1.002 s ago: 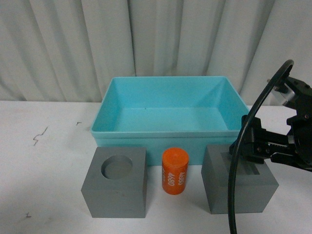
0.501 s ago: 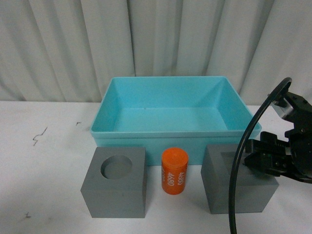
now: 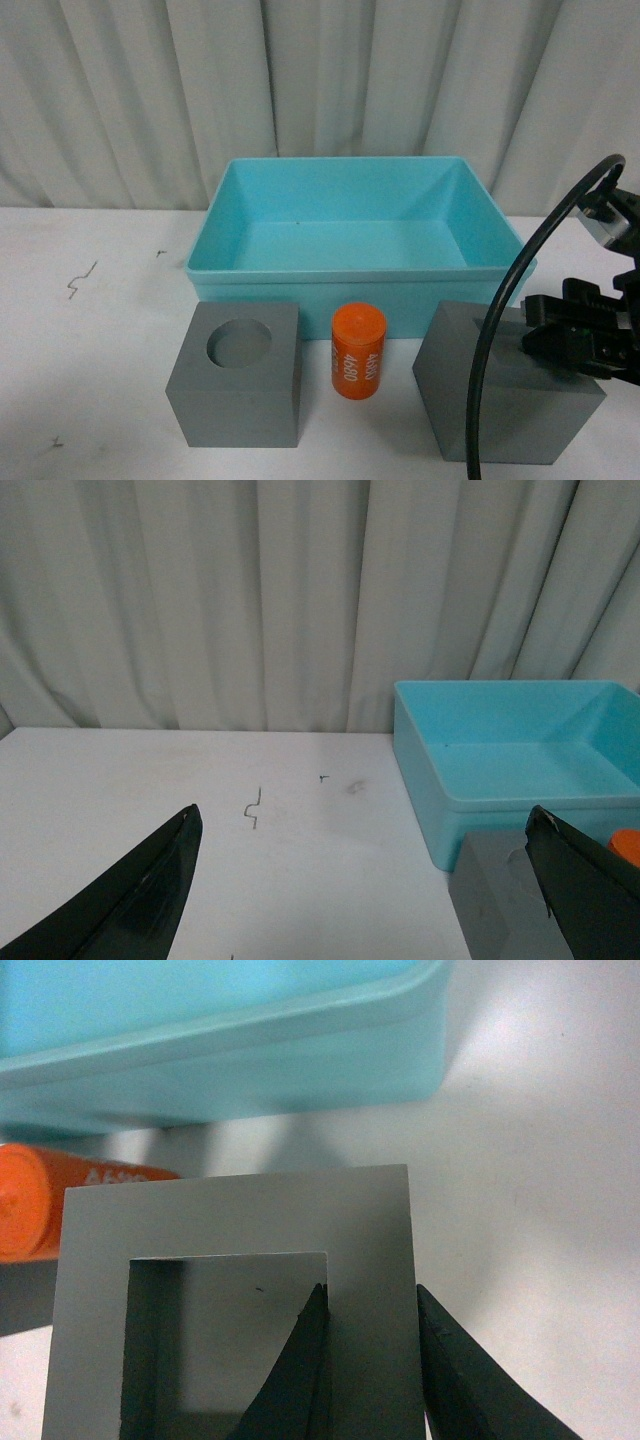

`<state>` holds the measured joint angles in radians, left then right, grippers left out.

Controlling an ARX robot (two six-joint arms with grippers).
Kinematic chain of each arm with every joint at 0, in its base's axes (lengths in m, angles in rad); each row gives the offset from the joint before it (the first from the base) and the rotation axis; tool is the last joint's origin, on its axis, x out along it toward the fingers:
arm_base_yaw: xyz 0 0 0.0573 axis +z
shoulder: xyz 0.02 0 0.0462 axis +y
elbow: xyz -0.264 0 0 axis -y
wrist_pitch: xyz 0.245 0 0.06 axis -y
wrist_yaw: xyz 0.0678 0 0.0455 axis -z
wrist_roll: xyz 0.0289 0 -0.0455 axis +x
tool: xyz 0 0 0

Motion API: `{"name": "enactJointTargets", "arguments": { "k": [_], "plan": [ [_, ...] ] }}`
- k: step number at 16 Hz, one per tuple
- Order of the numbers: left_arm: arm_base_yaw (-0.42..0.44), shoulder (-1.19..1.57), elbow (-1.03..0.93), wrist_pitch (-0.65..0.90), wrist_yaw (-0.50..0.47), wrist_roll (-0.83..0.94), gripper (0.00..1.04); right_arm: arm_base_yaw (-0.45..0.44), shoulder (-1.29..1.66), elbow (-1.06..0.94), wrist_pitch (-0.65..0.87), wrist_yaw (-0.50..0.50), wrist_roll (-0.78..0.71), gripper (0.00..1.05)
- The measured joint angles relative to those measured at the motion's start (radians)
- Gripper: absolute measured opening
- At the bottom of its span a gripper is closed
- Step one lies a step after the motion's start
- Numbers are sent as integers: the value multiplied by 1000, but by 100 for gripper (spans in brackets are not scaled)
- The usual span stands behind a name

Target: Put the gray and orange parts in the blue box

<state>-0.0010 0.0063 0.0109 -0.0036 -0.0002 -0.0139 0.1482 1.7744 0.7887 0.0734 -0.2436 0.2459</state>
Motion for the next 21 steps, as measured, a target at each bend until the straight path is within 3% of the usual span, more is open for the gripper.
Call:
{"name": "enactJointTargets", "arguments": {
  "k": [4, 6, 13, 17, 21],
  "plan": [
    [0, 0, 0, 0, 0, 0, 98, 22, -222, 3, -88, -57, -22, 19],
    [0, 0, 0, 0, 0, 0, 98, 15, -236, 114, -111, -74, -23, 19],
    [0, 0, 0, 0, 0, 0, 98, -63, 64, 522, -174, -52, 42, 19],
    [0, 0, 0, 0, 0, 0, 98, -15, 233, 694, -209, 0, 96, 19],
    [0, 0, 0, 0, 0, 0, 98, 11, 301, 700, -197, 61, 137, 19]
  ]
}}
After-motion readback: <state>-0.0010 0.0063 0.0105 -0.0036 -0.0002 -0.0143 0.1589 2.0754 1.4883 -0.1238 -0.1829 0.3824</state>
